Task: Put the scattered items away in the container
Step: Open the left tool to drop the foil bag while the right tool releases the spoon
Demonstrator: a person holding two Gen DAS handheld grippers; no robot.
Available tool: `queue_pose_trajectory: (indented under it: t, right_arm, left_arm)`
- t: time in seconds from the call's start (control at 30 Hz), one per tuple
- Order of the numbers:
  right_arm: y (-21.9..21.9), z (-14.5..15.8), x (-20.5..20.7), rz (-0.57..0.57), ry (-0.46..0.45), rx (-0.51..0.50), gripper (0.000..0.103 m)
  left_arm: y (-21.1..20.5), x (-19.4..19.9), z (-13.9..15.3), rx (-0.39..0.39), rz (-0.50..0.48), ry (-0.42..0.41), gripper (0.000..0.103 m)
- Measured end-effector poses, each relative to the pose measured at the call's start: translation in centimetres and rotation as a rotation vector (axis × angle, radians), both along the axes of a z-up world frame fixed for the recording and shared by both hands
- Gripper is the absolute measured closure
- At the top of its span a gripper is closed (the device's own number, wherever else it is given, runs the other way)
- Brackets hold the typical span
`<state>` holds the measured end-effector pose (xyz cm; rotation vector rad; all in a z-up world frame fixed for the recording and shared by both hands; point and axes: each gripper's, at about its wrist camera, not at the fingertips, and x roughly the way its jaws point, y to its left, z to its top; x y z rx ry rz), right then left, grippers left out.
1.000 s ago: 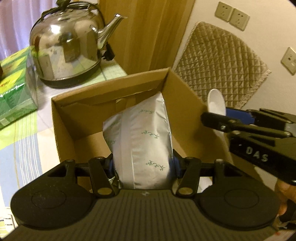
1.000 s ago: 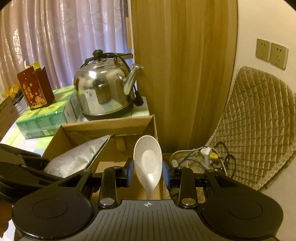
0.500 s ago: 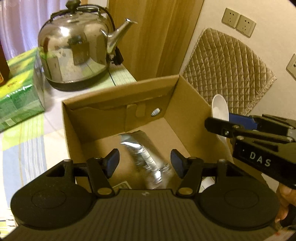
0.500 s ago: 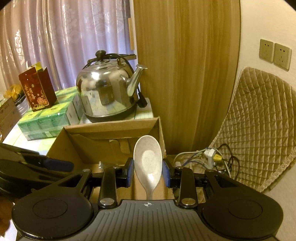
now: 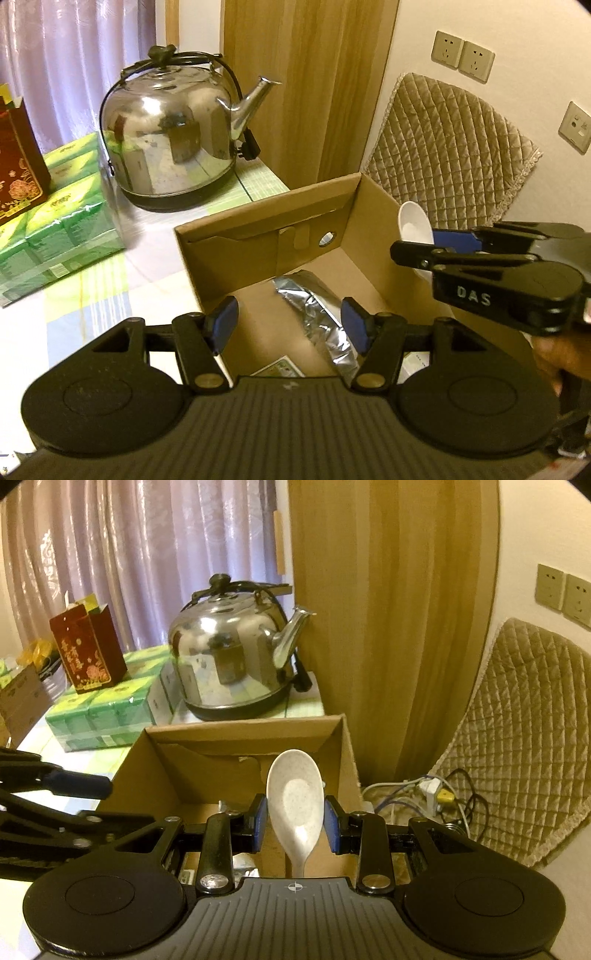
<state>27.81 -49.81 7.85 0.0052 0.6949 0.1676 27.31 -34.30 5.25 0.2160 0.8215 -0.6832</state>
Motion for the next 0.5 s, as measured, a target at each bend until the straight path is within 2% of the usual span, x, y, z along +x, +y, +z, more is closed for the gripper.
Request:
queue_pose_trajectory:
  t: [0.5]
  right_arm:
    - [2.0, -2.9, 2.1, 0.005, 0.058, -0.064, 0.073]
  left_arm:
    - [3.7, -0.5, -0.1, -0.055, 0.042, 0.018, 0.046]
